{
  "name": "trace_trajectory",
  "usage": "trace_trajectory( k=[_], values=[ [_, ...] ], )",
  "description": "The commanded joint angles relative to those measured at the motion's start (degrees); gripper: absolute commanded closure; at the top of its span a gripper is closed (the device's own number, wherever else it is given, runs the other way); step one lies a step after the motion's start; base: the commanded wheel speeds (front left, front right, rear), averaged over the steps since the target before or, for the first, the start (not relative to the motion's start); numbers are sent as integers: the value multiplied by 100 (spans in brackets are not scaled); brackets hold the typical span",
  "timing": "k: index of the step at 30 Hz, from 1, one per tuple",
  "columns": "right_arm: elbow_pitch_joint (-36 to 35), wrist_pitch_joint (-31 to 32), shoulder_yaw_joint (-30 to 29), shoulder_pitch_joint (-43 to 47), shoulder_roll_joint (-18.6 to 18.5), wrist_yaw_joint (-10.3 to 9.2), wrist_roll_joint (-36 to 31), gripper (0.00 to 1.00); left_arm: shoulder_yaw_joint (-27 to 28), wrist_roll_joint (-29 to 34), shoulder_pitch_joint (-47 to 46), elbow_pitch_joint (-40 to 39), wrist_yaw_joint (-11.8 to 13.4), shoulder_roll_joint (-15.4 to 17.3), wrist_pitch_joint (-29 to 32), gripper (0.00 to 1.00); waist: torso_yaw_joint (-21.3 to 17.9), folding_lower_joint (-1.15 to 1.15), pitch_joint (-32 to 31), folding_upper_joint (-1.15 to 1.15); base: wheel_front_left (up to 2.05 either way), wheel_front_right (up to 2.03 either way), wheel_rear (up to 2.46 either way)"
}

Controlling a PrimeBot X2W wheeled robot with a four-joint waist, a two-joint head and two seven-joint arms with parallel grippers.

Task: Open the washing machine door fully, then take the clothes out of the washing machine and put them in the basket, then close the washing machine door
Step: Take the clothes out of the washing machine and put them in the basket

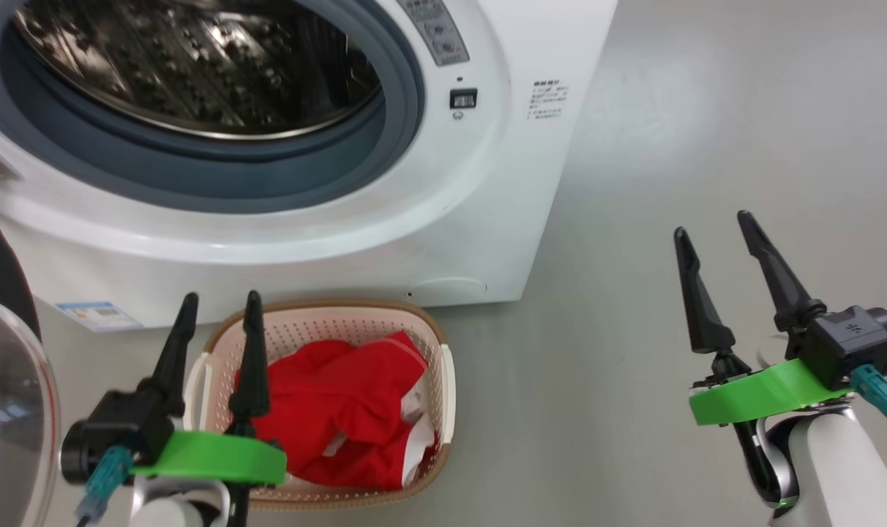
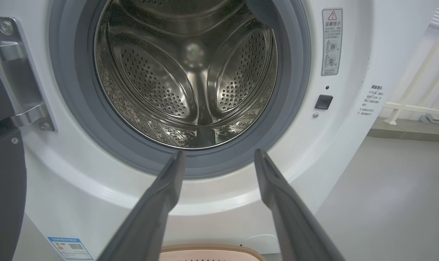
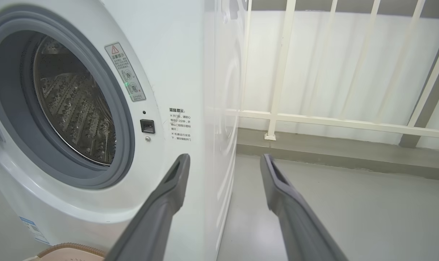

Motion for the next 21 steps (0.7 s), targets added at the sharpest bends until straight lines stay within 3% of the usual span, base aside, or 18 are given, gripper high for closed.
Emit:
trace_trajectory(
  k=[1, 21],
  values=[
    [-179, -36, 62, 93, 7, 36, -78, 0, 230, 56, 115, -252, 30, 66, -44, 0, -7, 0, -231, 0, 0, 0, 0],
    [-291, -36, -11, 470, 7, 36, -51, 0, 518, 250, 926, -847, 85, 150, -45, 0, -178, 0, -812, 0, 0, 0, 0]
  ],
)
